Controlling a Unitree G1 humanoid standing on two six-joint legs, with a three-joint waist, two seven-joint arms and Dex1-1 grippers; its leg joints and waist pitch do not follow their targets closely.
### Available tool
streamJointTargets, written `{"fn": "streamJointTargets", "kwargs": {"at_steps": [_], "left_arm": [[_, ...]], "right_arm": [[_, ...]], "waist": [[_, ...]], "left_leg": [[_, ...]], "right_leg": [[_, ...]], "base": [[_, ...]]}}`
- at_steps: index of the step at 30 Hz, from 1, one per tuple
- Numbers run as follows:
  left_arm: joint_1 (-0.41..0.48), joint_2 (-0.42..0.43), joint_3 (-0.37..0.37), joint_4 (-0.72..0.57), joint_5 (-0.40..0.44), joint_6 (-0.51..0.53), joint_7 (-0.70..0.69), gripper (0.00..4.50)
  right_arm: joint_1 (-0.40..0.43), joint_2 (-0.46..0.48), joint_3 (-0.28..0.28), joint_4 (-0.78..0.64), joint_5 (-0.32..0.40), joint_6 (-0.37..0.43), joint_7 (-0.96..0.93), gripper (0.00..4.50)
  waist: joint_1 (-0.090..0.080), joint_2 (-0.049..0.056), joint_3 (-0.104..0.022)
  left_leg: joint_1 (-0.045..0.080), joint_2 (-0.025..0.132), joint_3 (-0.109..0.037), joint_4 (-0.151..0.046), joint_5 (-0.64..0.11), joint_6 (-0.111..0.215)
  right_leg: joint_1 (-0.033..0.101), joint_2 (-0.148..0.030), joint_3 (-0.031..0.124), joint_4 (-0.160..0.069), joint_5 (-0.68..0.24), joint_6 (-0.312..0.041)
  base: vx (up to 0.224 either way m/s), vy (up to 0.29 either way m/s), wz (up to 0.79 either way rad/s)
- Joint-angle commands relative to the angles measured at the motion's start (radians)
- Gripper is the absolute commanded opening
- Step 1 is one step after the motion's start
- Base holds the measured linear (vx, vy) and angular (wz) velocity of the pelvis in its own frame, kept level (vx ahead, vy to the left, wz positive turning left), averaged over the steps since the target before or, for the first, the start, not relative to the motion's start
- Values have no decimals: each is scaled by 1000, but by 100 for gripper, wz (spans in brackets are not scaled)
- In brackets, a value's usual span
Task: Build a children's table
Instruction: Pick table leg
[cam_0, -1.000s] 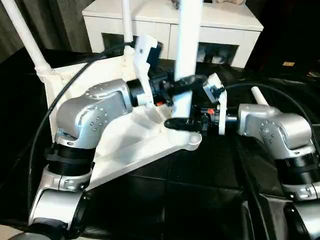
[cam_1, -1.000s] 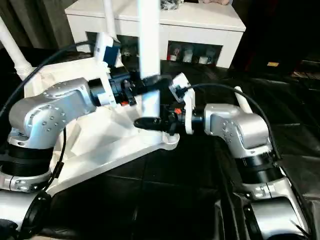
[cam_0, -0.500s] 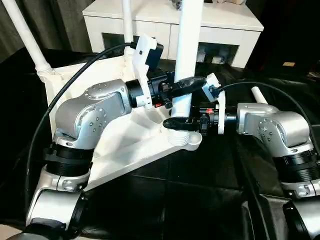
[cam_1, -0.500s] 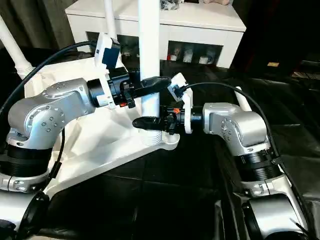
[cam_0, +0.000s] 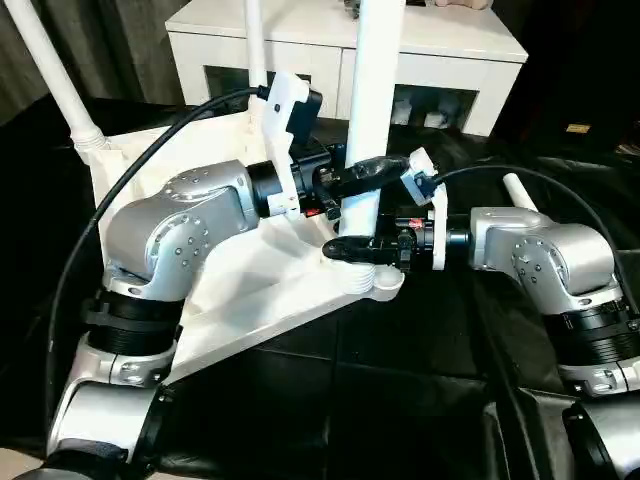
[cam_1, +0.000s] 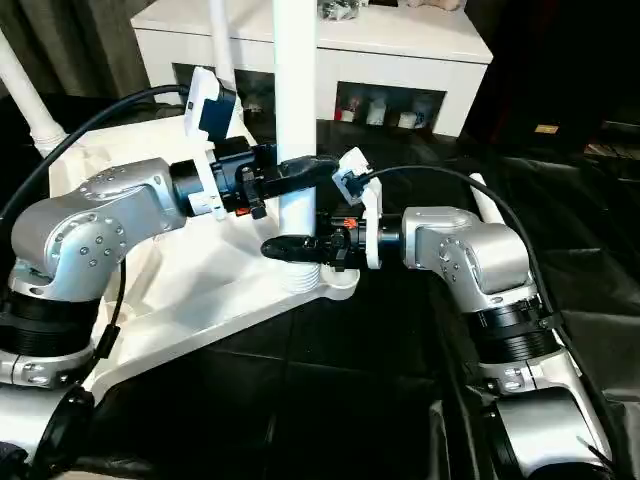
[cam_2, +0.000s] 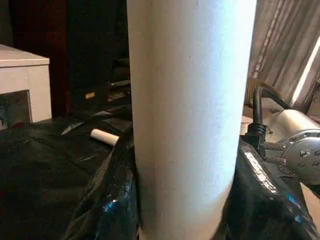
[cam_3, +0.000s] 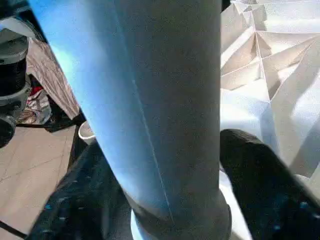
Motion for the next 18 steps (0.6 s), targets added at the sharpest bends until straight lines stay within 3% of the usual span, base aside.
{"fn": "streamJointTargets", "kwargs": {"at_steps": [1,16,18], "left_arm": [[0,7,-18,-16,7,8,-15,187],[3,12,-22,-28,1,12,-29,187],[3,11,-23,-28,1,11,-31,187]], "right_arm": [[-31,-7,-19,-3,16,6,5,334],[-39,6,-29,5,30,19,8,334],[-38,7,-28,4,35,21,9,307]], "waist": [[2,-9,-84],[5,-8,-85],[6,-8,-85]], "left_leg": [[13,45,-18,-61,-79,5],[13,45,-17,-61,-76,0],[13,44,-17,-61,-78,-1]], "right_leg": [[57,-63,42,-58,-75,-251],[57,-62,42,-57,-66,-250],[57,-62,42,-57,-68,-250]], "base": [[0,0,0],[0,0,0],[0,0,0]]}}
